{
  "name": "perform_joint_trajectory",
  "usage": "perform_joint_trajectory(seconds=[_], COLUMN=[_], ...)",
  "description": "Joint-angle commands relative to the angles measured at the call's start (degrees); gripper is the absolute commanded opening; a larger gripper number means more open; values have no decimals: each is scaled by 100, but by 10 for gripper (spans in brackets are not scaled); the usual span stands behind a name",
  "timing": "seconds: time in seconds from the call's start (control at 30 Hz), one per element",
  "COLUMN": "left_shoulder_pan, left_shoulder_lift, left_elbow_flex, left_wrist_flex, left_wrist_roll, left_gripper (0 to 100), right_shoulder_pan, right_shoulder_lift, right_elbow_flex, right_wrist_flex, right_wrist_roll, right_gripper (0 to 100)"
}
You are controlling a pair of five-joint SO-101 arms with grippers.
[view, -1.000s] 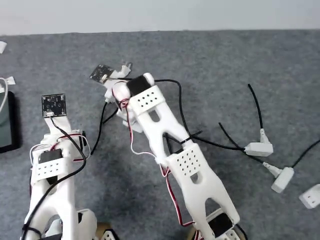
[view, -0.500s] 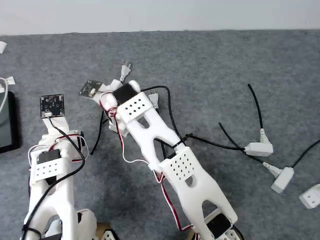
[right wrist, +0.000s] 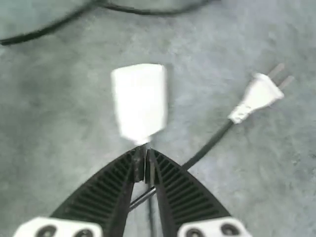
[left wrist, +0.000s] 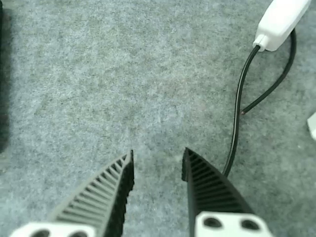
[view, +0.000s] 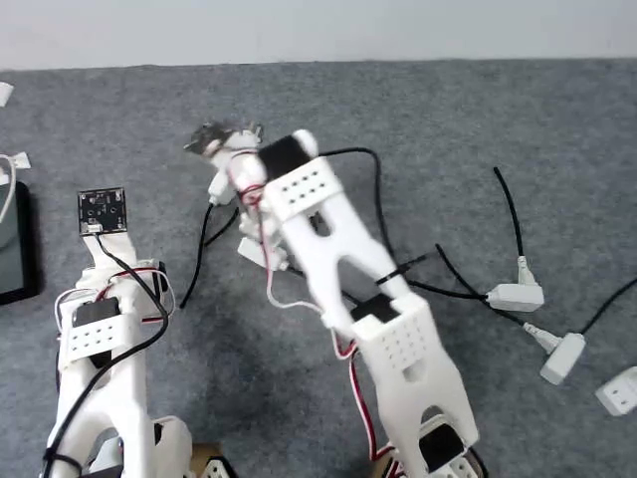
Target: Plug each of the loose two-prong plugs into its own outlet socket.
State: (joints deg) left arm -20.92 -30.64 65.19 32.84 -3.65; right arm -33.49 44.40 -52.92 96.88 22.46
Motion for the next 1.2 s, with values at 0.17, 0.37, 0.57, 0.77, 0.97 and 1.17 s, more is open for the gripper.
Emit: perform_joint_trajectory(seconds=[0.17,0.37,0.57,0.77,0.97,1.17], left_shoulder_pan=[-26,-26,-26,-26,-26,-26], left_shoulder_lift=[-44,-44,-44,-44,-53,-53], left_elbow_flex=[-312,-303,-303,-303,-303,-303], left_wrist_flex=[-158,-158,-158,-158,-158,-158], left_wrist_roll=[-18,-35,-35,-44,-44,-44], left_gripper=[152,152,152,152,152,152], right_shoulder_pan=[75,-338,-673,-699,-338,-444], right_shoulder_lift=[400,611,963,567,-171,189], right_elbow_flex=[193,413,484,457,686,800], right_wrist_flex=[-620,-470,-312,-224,-22,-321], right_wrist_roll=[-62,-44,-44,-62,536,967], right_gripper=[9,9,9,9,121,284])
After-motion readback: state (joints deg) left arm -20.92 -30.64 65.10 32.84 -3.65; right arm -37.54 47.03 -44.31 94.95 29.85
